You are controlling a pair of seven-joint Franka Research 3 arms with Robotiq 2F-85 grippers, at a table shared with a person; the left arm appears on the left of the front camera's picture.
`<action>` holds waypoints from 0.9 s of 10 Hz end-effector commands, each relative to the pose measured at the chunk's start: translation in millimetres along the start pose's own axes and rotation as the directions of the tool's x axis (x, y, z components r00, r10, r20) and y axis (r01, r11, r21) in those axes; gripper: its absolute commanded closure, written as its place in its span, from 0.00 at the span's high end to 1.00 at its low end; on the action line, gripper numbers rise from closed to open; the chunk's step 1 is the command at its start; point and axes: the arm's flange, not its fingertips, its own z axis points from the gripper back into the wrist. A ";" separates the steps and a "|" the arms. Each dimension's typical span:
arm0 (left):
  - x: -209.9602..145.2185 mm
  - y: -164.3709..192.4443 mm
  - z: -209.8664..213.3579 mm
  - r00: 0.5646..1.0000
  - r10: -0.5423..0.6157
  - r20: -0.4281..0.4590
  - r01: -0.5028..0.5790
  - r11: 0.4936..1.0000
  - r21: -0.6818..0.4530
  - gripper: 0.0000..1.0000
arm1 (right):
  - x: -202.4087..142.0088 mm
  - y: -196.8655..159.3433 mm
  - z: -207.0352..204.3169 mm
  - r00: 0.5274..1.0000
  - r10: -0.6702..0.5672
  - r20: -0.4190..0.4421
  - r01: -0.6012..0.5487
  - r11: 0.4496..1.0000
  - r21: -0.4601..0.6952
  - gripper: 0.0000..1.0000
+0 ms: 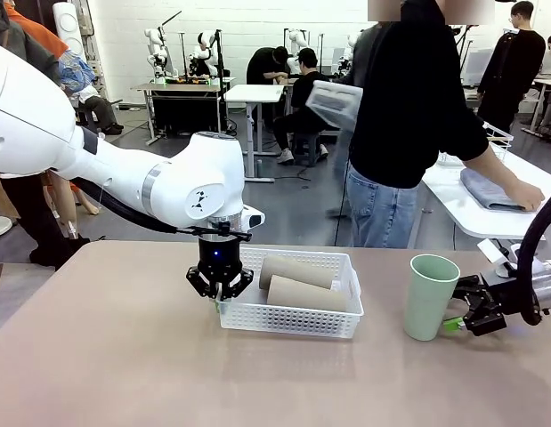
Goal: Clean and organize the cups into the basket.
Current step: Pick up the Reusable plastic cup from the right side of the table and stack it inside the Organizing basket in the center of the table.
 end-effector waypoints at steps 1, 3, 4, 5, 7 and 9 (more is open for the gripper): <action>0.5 2.0 0.8 1.000 -0.007 0.001 0.007 1.000 0.001 0.00 | 1.2 0.5 -7.0 0.998 0.010 0.059 -0.010 1.000 0.001 1.00; 0.5 2.0 0.8 1.000 -0.007 0.001 0.007 1.000 0.001 0.00 | 4.3 0.8 -14.4 0.997 0.003 0.077 -0.006 0.999 0.032 1.00; 0.5 2.0 0.8 1.000 -0.007 0.001 0.007 1.000 0.001 0.00 | 5.3 0.7 -18.7 0.997 -0.001 0.079 -0.003 0.999 0.049 1.00; 0.5 2.0 0.8 1.000 -0.007 0.001 0.007 1.000 0.001 0.00 | 5.0 0.2 -21.7 0.997 -0.008 0.081 0.003 0.998 0.063 1.00; 0.5 2.0 0.8 1.000 -0.007 0.001 0.007 1.000 0.001 0.00 | 5.3 0.4 -24.9 0.997 -0.014 0.081 0.008 0.997 0.081 1.00; 0.5 2.0 0.8 1.000 -0.007 0.001 0.007 1.000 0.001 0.00 | 7.3 -0.1 -32.2 0.996 -0.013 0.086 0.005 0.995 0.102 1.00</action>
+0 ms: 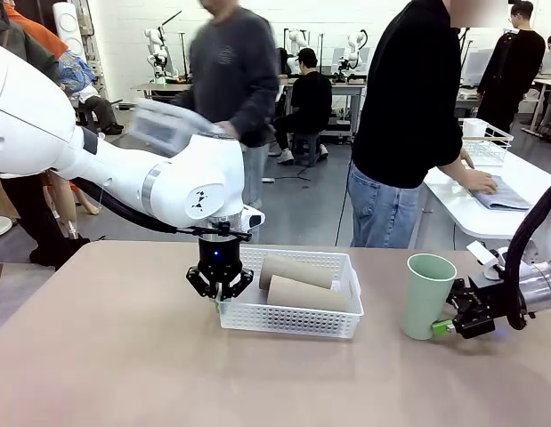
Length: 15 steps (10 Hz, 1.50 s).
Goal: Clean and organize the cups into the basket.
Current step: Pick up the Reusable plastic cup from the right side of the table and stack it inside the Organizing basket in the center of the table.
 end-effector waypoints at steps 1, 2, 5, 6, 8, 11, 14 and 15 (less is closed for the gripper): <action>0.5 2.0 0.8 1.000 -0.007 0.001 0.007 1.000 0.001 0.00 | 3.2 -7.8 -9.3 1.000 0.005 0.024 -0.005 1.000 0.019 1.00; 0.5 2.0 0.8 1.000 -0.007 0.001 0.007 1.000 0.001 0.00 | 5.2 -8.7 -13.6 0.999 0.010 0.049 -0.012 0.999 0.036 1.00; 0.5 2.0 0.8 1.000 -0.007 0.001 0.007 1.000 0.001 0.00 | 5.8 -12.5 -26.6 0.993 0.009 0.116 -0.019 0.996 0.086 1.00; 0.5 2.0 0.8 1.000 -0.007 0.001 0.007 1.000 0.001 0.00 | 5.7 -13.7 -28.8 0.991 0.023 0.134 -0.035 0.995 0.089 1.00; 0.5 2.0 0.8 1.000 -0.007 0.001 0.007 1.000 0.001 0.00 | 4.6 -14.1 -29.7 0.986 0.054 0.158 -0.071 0.991 0.109 0.41; 0.5 2.0 0.8 1.000 -0.007 0.001 0.007 1.000 0.001 0.00 | 4.1 -13.8 -28.0 0.983 0.056 0.174 -0.074 0.992 0.100 0.38; 0.5 2.0 0.8 1.000 -0.007 0.001 0.007 1.000 0.001 0.00 | 40.2 -2.2 -25.0 0.985 -0.025 0.169 0.020 0.999 0.029 0.00; 0.5 2.0 0.8 1.000 -0.007 0.001 0.007 1.000 0.001 0.00 | 70.5 6.9 -26.3 0.988 -0.033 0.148 0.035 0.999 -0.005 0.00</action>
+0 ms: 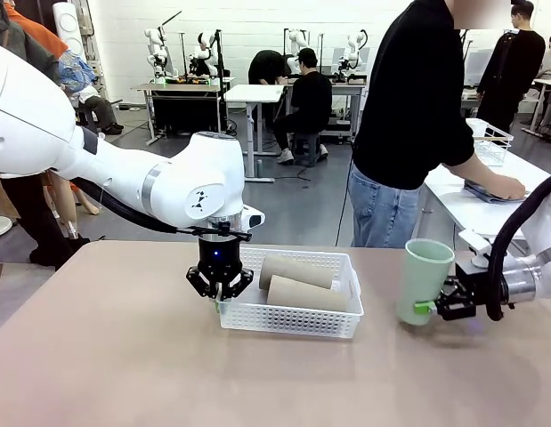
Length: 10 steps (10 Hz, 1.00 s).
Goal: Clean and organize the cups into the basket.
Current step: Pick up the Reusable plastic cup from the right side of the table and stack it inside the Organizing basket in the center of the table.
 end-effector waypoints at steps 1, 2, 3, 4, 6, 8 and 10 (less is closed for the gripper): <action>0.5 2.0 0.9 1.000 -0.007 0.001 0.007 1.000 0.001 0.00 | 63.7 23.2 -18.2 0.998 -0.036 -0.043 0.032 0.993 -0.110 0.00; 0.5 2.0 0.9 1.000 -0.007 0.001 0.007 1.000 0.001 0.00 | 92.8 24.7 -19.2 0.998 -0.043 -0.048 0.034 0.986 -0.166 0.00; 0.5 2.0 0.9 1.000 -0.007 0.001 0.007 1.000 0.001 0.00 | 114.5 23.2 -18.7 0.996 -0.073 -0.050 0.061 0.977 -0.204 0.00; 0.5 2.0 0.9 1.000 -0.007 0.001 0.007 1.000 0.001 0.00 | 134.2 23.5 -18.6 0.995 -0.078 -0.055 0.065 0.974 -0.215 0.00; 0.5 2.0 0.9 1.000 -0.007 0.001 0.007 1.000 0.001 0.00 | 161.3 27.8 -21.4 0.998 -0.053 -0.038 0.041 0.966 -0.256 0.00; 0.5 2.0 0.9 1.000 -0.007 0.001 0.007 1.000 0.001 0.00 | 149.0 22.9 -11.5 0.998 -0.042 -0.054 0.030 0.979 -0.203 0.00; 0.5 2.0 0.9 1.000 -0.007 0.001 0.007 1.000 0.001 0.00 | 149.0 22.9 -11.5 0.998 -0.042 -0.054 0.030 0.979 -0.203 0.00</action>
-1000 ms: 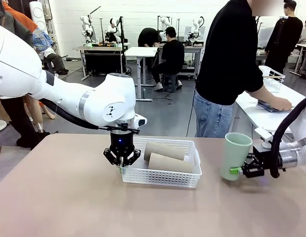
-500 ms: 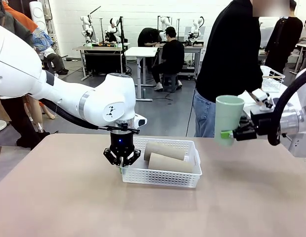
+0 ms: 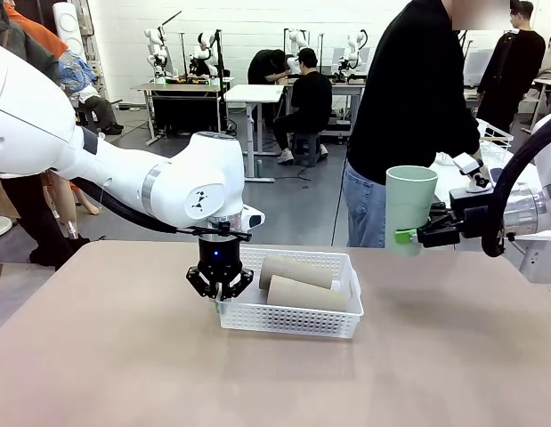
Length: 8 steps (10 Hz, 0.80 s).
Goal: Clean and organize the cups into the basket.
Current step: Pick up the Reusable plastic cup from the right side of the table and stack it inside the Organizing basket in the center of the table.
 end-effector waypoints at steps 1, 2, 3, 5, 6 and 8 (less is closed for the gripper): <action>0.5 2.0 0.8 1.000 -0.007 0.001 0.007 1.000 0.001 0.00 | -1.2 0.5 1.1 1.000 0.015 0.010 -0.015 1.000 0.013 0.00; 0.5 2.0 0.8 1.000 -0.007 0.001 0.007 1.000 0.001 0.00 | 0.0 0.0 0.0 1.000 0.000 0.000 0.000 1.000 0.000 0.81; 0.5 2.0 0.8 1.000 -0.007 0.001 0.007 1.000 0.001 0.00 | 32.6 15.6 -14.5 0.989 0.082 -0.121 -0.089 0.995 -0.052 0.81; 0.5 2.0 0.8 1.000 -0.007 0.001 0.007 1.000 0.001 0.00 | 90.1 18.4 -49.8 0.934 0.091 -0.346 -0.101 0.995 -0.010 0.81; 0.5 2.0 0.8 1.000 -0.007 0.001 0.007 1.000 0.001 0.00 | 106.4 18.2 -67.9 0.879 0.081 -0.470 -0.083 0.996 0.016 0.81; 0.5 2.0 0.8 1.000 -0.007 0.001 0.007 1.000 0.001 0.00 | 119.5 12.1 -105.1 0.744 0.034 -0.667 -0.018 0.999 0.032 0.81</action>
